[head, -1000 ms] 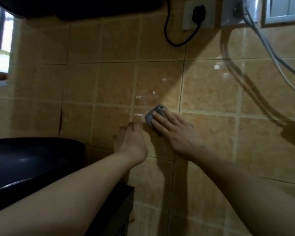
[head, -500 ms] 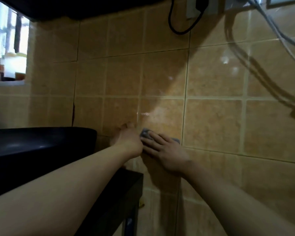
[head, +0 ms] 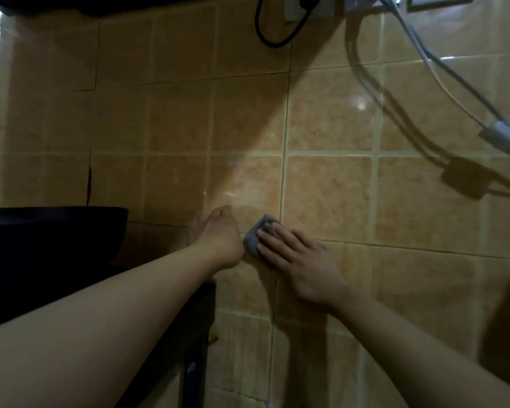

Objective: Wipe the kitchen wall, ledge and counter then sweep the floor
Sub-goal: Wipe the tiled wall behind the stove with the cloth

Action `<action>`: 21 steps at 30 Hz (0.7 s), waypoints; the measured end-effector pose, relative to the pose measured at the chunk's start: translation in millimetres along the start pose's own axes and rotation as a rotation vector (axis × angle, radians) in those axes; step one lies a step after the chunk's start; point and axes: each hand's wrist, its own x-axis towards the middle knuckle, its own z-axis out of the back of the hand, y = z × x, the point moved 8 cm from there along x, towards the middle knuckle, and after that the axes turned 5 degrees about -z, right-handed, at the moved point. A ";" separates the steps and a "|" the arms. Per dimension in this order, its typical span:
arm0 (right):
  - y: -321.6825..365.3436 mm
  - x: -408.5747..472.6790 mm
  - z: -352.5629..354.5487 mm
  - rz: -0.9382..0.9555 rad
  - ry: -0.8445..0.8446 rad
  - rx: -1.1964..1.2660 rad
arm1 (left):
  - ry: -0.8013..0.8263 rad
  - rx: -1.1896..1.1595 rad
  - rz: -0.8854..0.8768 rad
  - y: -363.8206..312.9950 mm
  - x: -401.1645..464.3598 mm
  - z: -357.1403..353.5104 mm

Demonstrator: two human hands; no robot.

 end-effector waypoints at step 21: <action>-129.7 -77.7 36.8 -0.434 -0.184 -0.032 | -0.101 -0.045 -0.324 -99.7 -22.7 -43.1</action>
